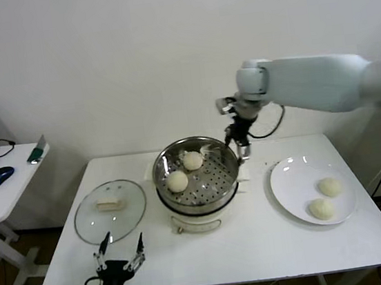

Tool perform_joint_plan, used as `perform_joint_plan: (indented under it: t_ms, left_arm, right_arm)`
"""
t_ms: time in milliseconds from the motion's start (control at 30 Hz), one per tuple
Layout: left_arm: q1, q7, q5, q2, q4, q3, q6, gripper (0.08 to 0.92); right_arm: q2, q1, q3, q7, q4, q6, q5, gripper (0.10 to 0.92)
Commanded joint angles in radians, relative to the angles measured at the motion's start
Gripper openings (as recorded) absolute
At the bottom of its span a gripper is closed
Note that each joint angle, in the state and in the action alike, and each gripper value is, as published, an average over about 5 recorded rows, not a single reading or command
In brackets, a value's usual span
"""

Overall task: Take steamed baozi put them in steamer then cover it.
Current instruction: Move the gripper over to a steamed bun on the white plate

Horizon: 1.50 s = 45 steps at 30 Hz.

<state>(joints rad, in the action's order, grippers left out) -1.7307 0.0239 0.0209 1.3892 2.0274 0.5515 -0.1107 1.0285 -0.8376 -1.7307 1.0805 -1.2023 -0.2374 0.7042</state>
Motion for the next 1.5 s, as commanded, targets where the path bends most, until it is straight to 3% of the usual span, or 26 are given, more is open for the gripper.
perform_joint_plan:
  t_ms: [33, 233, 567, 1500]
  left_arm:
    - [-0.006, 0.001, -0.005, 0.003, 0.001, 0.005, 0.005, 0.823]
    - [-0.008, 0.003, -0.021, 0.014, 0.005, 0.008, 0.015, 0.823]
    - [-0.01, 0.019, -0.045, 0.033, 0.003, 0.015, 0.029, 0.823]
    - [-0.016, 0.021, -0.042, 0.046, -0.025, 0.022, 0.016, 0.823]
  right_arm:
    - [-0.394, 0.08, 0.034, -0.008, -0.164, 0.025, -0.322, 0.823]
    - [-0.465, 0.279, 0.17, -0.015, -0.098, 0.053, -0.466, 0.823]
    - [-0.441, 0.555, 0.395, 0.02, 0.026, 0.092, -0.597, 0.823]
    - [-0.333, 0.632, 0.471, 0.053, 0.162, 0.129, -0.643, 0.799]
